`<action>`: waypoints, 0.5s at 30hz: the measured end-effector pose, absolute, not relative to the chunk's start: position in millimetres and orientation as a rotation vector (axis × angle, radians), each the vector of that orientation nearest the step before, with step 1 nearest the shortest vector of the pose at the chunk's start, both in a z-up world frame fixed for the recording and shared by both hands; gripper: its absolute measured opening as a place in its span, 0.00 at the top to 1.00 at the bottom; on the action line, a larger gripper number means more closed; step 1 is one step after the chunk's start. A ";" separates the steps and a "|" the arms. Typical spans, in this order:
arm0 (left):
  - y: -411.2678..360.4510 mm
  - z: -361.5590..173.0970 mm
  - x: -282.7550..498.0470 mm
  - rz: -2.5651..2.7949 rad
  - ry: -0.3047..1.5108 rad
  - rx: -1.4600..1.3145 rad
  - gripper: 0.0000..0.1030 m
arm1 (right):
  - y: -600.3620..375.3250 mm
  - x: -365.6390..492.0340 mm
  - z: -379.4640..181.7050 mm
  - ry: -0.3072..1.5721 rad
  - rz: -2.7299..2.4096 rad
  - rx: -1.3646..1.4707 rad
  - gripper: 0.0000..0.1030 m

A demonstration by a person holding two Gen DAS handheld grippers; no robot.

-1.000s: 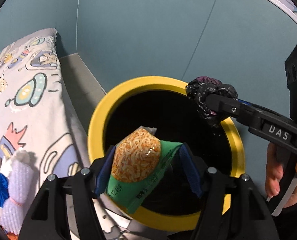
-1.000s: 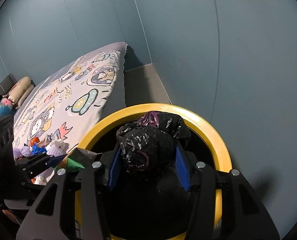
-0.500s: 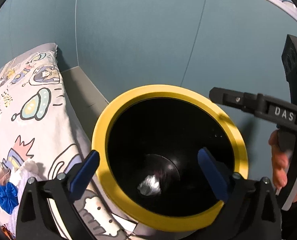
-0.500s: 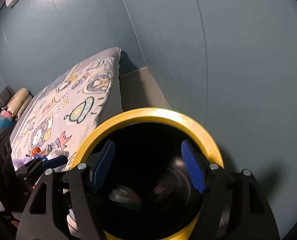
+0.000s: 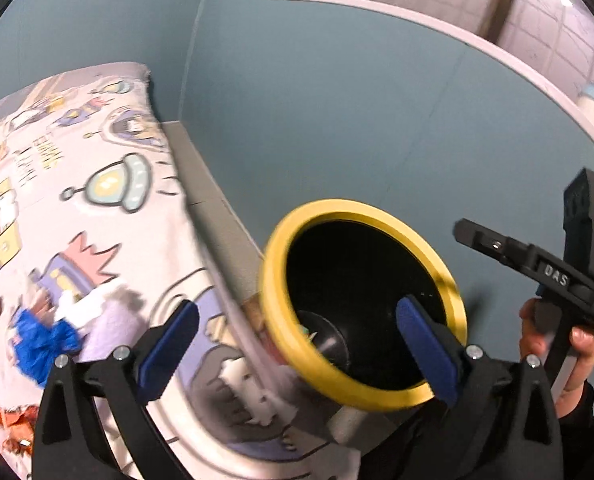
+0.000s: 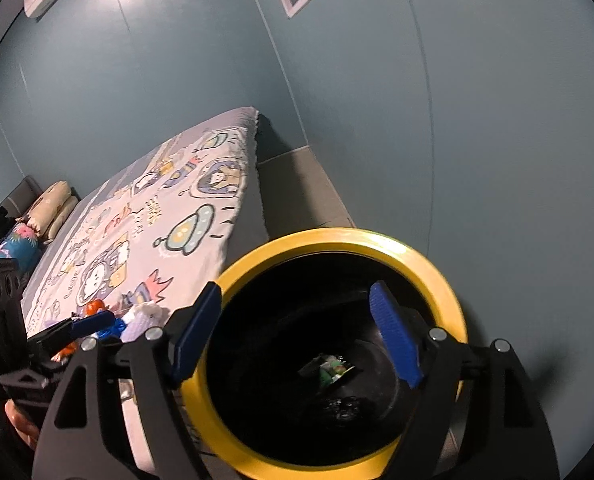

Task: Collect trash
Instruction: 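Move both tools back over the bed toward the lavender foam nets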

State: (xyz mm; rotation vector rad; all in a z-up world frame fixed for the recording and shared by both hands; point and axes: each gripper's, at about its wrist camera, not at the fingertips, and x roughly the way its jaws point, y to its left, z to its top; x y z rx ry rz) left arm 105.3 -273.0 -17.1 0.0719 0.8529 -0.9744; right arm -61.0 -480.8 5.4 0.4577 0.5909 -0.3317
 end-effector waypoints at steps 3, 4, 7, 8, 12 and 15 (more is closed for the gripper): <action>-249.6 -13.7 111.9 -0.905 0.858 0.050 0.07 | -465.4 -54.4 7.9 0.597 -0.301 0.445 0.29; -241.9 -11.9 113.2 -0.873 0.853 0.046 0.07 | -460.4 -52.1 8.4 0.599 -0.290 0.441 0.29; -217.0 -7.5 120.5 -0.790 0.847 0.019 0.07 | -445.4 -46.6 9.4 0.607 -0.259 0.428 0.28; -208.8 -7.0 123.7 -0.768 0.846 0.013 0.07 | -441.0 -44.5 10.0 0.609 -0.252 0.423 0.28; -181.8 -1.3 128.8 -0.722 0.825 0.003 0.07 | -419.6 -37.3 14.6 0.617 -0.207 0.405 0.28; -159.9 1.3 134.3 -0.699 0.817 -0.021 0.07 | -404.4 -34.9 20.1 0.616 -0.174 0.392 0.26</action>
